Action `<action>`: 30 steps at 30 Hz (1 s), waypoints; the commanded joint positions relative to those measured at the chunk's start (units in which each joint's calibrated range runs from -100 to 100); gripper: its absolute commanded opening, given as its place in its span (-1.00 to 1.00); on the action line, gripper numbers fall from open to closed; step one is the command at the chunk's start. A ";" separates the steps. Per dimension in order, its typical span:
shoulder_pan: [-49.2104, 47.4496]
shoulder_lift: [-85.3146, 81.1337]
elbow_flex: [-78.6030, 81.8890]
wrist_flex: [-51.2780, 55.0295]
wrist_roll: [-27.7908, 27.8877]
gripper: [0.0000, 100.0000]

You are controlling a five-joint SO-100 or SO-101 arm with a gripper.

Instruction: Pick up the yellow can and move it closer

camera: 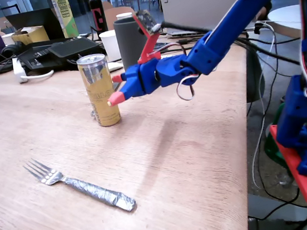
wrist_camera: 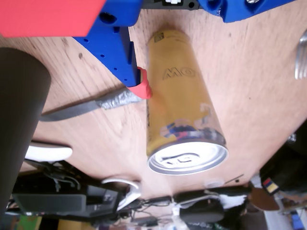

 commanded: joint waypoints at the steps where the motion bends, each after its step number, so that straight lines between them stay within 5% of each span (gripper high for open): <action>1: 0.96 3.28 -7.32 -0.02 0.29 0.86; 11: 7.22 14.26 -24.12 0.15 0.29 0.86; 26: 6.88 14.43 -24.21 0.15 -0.34 0.86; 30: 6.54 14.43 -24.21 0.23 -0.39 0.63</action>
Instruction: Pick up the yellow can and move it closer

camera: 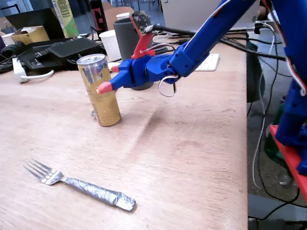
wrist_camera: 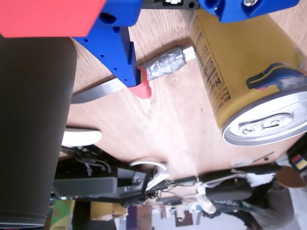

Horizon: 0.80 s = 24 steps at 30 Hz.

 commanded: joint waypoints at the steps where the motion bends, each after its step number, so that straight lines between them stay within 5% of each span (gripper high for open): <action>1: -0.50 -0.96 -2.57 0.06 -0.15 0.54; 13: -0.84 -1.14 -1.44 0.06 0.39 -0.05; 24: -1.01 -1.48 -0.40 0.15 0.39 -0.06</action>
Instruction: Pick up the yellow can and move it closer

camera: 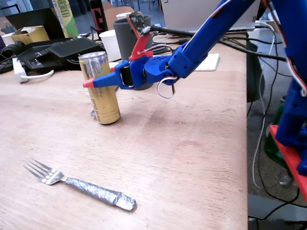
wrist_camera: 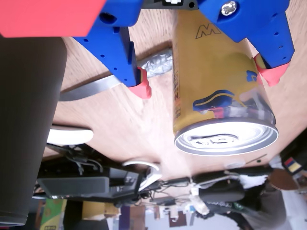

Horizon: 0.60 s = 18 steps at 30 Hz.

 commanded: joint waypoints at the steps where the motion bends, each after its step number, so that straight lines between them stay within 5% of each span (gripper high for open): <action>1: 0.04 -1.99 1.01 0.06 0.05 -0.06; 18: -8.42 1.35 -7.01 0.15 0.24 -0.06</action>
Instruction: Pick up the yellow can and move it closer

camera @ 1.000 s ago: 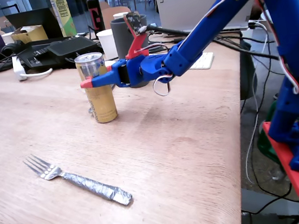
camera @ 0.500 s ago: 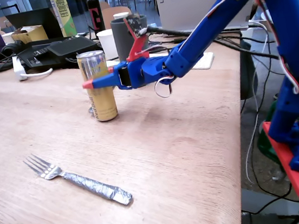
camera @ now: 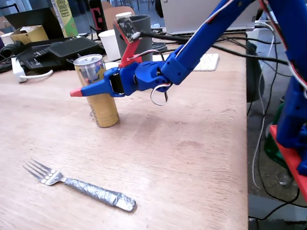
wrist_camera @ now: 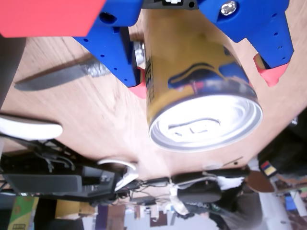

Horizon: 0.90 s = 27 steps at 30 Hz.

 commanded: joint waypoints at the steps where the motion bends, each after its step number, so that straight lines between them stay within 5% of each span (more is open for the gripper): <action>1: -2.88 -0.04 -3.86 0.06 0.20 -0.06; 8: -4.57 0.56 -5.75 0.06 0.20 -0.07; 14: -4.57 0.56 -5.75 0.06 0.15 -0.45; 27: -4.57 -0.47 -0.08 -0.76 0.15 -0.44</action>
